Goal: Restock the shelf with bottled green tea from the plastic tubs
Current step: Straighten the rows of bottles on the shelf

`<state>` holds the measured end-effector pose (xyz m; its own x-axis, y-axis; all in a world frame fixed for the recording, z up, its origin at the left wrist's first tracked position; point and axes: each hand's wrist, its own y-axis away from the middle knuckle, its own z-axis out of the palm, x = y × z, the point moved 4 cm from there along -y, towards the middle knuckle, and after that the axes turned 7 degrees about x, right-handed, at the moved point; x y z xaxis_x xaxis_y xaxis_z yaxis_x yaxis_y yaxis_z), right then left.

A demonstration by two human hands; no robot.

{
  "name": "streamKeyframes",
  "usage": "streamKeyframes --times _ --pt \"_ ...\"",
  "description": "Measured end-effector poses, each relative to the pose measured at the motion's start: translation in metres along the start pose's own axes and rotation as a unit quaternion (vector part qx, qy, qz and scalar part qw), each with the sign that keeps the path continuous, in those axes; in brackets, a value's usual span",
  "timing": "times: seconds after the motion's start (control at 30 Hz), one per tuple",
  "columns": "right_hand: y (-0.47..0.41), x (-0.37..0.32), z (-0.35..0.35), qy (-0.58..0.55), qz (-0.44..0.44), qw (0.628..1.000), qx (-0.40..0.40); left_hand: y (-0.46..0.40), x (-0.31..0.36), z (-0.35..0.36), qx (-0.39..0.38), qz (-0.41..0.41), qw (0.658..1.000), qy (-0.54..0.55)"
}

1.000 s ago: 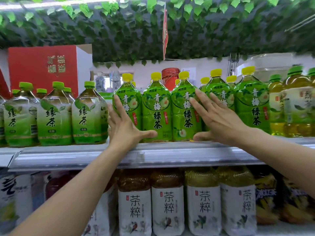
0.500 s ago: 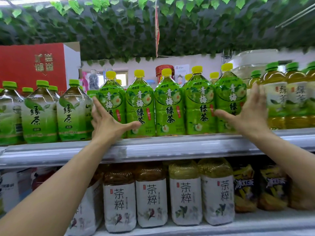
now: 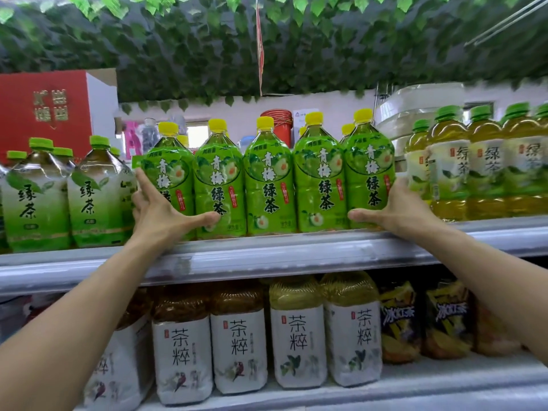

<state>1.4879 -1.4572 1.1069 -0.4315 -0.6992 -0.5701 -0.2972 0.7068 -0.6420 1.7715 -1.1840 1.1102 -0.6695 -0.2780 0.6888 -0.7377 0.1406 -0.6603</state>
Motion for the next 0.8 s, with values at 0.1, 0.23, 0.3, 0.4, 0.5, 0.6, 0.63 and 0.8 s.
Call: streamKeyframes --times 0.1,0.23,0.3,0.4,0.5,0.6,0.63,0.8 --pt "0.003 0.0 -0.003 -0.009 -0.001 1.0 -0.012 0.003 0.0 -0.002 -0.004 0.0 1.0 -0.002" --pt "-0.003 0.009 -0.006 -0.041 0.015 0.997 -0.061 0.031 0.035 0.017 0.096 0.166 0.975 -0.115" --pt "-0.008 0.015 -0.007 -0.048 0.011 0.996 -0.07 0.055 0.078 0.046 0.105 0.337 0.925 -0.142" --pt "-0.013 0.019 -0.005 -0.053 -0.007 0.996 -0.074 0.077 0.128 0.089 0.003 0.488 0.859 -0.157" --pt "-0.013 0.02 -0.004 -0.051 -0.013 0.996 -0.073 0.073 0.137 0.111 -0.047 0.506 0.831 -0.227" --pt "-0.015 0.023 -0.001 -0.064 -0.017 0.995 -0.074 0.068 0.134 0.12 -0.056 0.491 0.838 -0.229" --pt "-0.016 0.023 0.0 -0.064 -0.018 0.995 -0.072 0.068 0.134 0.121 -0.053 0.488 0.841 -0.227" --pt "-0.02 0.023 0.002 -0.062 -0.02 0.996 -0.068 0.069 0.14 0.12 -0.043 0.477 0.845 -0.238"
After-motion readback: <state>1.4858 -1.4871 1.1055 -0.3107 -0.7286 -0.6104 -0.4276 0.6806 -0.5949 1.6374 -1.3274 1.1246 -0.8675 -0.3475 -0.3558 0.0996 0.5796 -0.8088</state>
